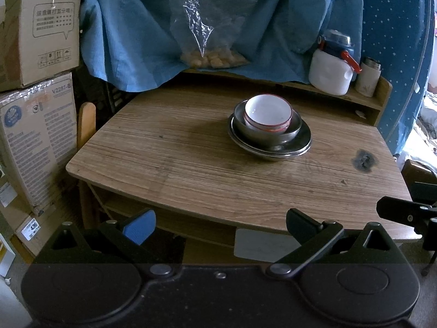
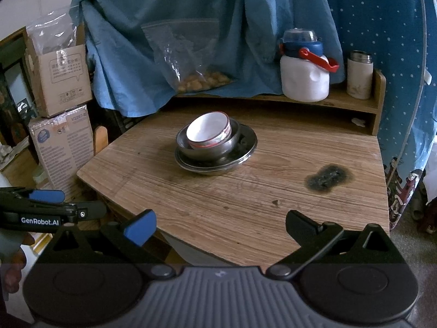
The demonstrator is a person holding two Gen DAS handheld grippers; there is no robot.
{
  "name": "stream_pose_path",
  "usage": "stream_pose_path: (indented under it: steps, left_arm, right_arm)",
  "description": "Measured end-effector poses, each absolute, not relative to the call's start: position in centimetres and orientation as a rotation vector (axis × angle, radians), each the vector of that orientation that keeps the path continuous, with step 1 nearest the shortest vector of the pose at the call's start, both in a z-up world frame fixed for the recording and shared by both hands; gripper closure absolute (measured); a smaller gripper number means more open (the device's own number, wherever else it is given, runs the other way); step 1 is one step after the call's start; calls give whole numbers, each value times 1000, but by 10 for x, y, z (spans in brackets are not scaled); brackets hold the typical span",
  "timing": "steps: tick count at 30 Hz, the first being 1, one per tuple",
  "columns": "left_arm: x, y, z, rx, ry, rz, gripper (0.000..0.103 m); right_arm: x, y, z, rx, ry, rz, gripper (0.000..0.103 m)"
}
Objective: Organize plates and bowls
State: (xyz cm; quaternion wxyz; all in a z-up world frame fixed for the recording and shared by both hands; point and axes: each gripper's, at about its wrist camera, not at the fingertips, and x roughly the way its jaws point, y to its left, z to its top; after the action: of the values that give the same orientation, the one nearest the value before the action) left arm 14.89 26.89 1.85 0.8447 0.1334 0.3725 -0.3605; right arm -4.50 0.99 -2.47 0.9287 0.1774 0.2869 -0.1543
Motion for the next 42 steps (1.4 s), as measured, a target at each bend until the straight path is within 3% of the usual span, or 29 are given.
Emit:
stream_pose_path:
  steps: [42]
  left_arm:
    - [149, 268, 15, 285, 787, -760, 1]
  right_arm:
    - [-46, 9, -26, 366, 587, -319, 0]
